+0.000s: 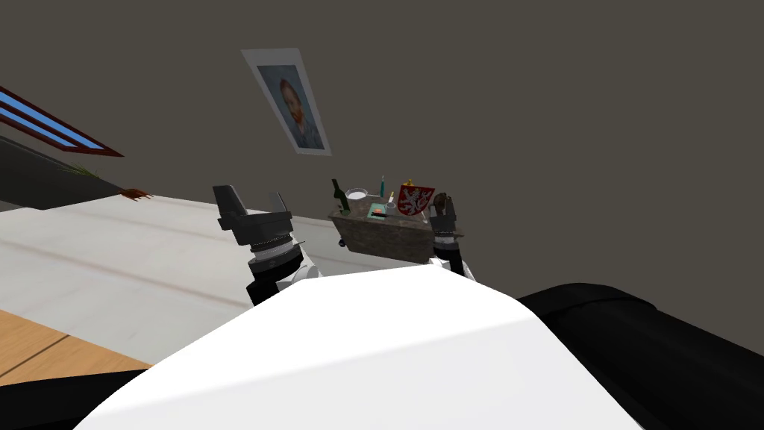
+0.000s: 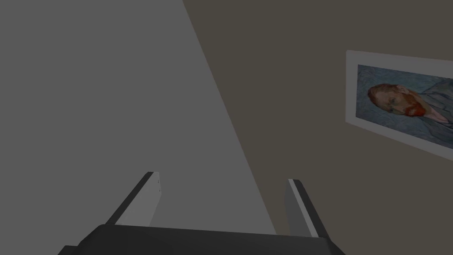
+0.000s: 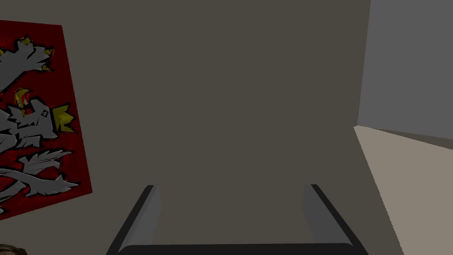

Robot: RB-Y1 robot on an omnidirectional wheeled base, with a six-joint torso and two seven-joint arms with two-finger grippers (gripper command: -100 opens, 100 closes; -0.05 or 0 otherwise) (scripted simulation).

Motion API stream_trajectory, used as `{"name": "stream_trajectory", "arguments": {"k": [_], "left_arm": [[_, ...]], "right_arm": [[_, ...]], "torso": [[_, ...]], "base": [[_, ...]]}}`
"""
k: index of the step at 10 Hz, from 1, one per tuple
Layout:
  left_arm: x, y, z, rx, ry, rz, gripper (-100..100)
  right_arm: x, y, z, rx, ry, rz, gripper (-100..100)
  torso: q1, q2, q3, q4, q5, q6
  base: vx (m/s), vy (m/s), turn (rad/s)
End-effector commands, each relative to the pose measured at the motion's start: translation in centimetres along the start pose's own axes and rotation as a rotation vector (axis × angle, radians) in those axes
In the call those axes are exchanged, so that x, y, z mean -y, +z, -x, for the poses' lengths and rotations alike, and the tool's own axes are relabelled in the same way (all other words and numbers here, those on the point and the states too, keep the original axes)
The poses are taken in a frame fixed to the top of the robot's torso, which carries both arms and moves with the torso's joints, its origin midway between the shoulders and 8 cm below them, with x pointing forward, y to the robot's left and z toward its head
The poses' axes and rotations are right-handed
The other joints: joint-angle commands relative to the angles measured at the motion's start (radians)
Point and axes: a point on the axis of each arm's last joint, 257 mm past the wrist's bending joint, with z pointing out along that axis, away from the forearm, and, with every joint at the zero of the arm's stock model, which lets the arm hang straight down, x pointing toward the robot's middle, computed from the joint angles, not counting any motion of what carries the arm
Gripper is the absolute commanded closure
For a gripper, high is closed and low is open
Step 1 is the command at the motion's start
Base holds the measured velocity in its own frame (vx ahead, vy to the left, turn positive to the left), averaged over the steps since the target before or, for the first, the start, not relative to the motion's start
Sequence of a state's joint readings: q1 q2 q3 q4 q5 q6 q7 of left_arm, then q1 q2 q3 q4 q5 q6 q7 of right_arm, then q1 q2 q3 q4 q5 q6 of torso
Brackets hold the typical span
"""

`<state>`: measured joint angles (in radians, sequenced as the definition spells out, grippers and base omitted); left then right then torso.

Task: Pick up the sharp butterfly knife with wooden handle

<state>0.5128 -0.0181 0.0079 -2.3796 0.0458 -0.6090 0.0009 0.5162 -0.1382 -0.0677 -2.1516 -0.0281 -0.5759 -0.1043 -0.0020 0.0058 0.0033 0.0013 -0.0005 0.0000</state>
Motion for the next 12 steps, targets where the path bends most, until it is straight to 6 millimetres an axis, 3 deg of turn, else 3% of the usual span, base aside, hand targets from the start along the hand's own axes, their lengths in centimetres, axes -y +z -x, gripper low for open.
{"name": "stream_trajectory", "arguments": {"k": [1,6,7,9,12], "left_arm": [[0.0,0.0,0.0,0.000,0.000,0.000,0],[0.0,0.0,0.0,0.000,0.000,0.000,0],[0.0,0.0,0.0,0.000,0.000,0.000,0],[0.0,0.0,0.0,0.000,0.000,0.000,0],[0.0,0.0,0.0,0.000,0.000,0.000,0]], "right_arm": [[1.5,-0.3,0.7,-0.037,-0.034,-0.043,-100],[5.9,-1.1,3.8,-0.135,-0.172,-0.163,-100],[5.8,-1.0,3.7,-0.150,-0.180,-0.163,-100],[8.0,-1.7,5.9,-0.199,-0.271,-0.230,-100],[8.9,-2.0,7.1,-0.252,-0.337,-0.264,-100]], "torso": [[0.000,0.000,0.000,0.000,0.000,0.000],[0.001,-0.001,-0.001,0.000,0.000,0.000],[0.000,-0.001,0.000,0.000,0.000,0.000],[0.001,-0.002,-0.001,0.000,0.000,0.000],[0.002,-0.003,-0.001,0.000,0.001,0.000]], "base": [[-0.115,-0.026,0.031],[-0.078,-0.013,0.055],[-0.060,-0.009,0.026],[-0.065,0.000,0.086],[-0.044,0.011,0.060]]}}
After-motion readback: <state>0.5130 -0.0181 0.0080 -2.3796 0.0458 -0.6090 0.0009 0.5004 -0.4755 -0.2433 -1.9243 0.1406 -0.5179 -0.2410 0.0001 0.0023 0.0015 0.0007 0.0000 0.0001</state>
